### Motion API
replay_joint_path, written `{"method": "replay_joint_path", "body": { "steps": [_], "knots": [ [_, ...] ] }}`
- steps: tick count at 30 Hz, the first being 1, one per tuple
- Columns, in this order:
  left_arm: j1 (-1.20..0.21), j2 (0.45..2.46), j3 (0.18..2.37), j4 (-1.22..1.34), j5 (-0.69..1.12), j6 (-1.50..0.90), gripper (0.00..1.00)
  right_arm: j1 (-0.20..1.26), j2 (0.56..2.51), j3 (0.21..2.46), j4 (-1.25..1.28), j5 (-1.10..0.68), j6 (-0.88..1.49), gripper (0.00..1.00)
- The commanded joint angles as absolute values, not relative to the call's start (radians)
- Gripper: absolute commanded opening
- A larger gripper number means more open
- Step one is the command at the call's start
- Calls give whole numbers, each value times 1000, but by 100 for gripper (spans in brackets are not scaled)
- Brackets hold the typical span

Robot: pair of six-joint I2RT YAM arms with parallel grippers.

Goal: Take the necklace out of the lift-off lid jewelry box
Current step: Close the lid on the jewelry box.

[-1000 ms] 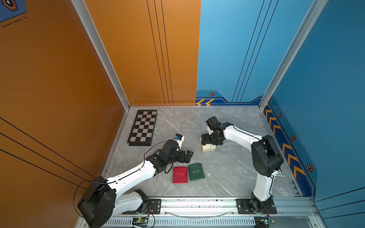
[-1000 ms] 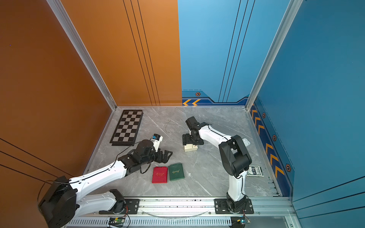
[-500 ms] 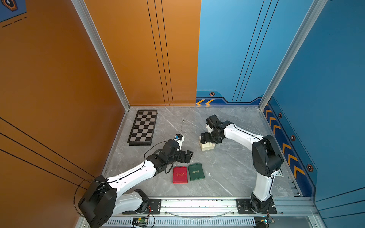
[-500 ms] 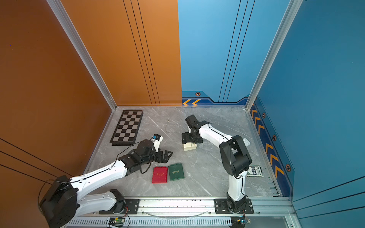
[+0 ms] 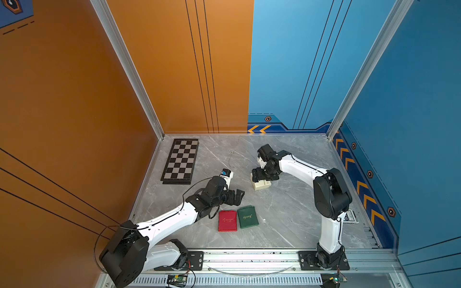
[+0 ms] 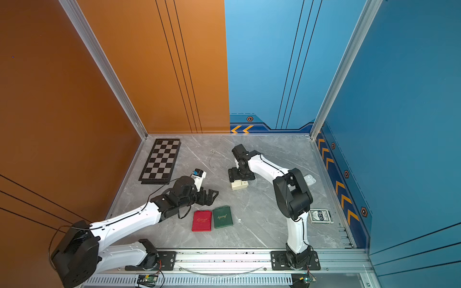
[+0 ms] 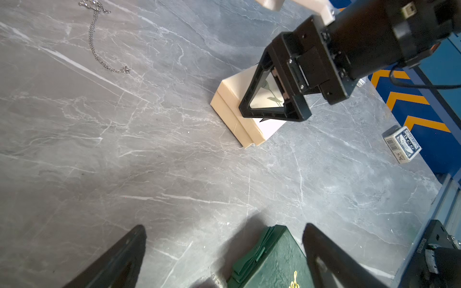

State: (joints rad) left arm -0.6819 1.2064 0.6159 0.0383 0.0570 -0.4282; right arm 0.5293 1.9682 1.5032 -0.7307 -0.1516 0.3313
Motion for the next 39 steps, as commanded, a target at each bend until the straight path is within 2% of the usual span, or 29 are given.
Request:
{"method": "replay_joint_path", "body": {
  "steps": [1,39],
  "knots": [
    [-687,1211,627,48,70,-437,99,538,1988,1535,-795,-119,304,88],
    [-676,1225,619,74,87,-434,99,534,2063,1651,-871,-109,294,86]
  ]
}}
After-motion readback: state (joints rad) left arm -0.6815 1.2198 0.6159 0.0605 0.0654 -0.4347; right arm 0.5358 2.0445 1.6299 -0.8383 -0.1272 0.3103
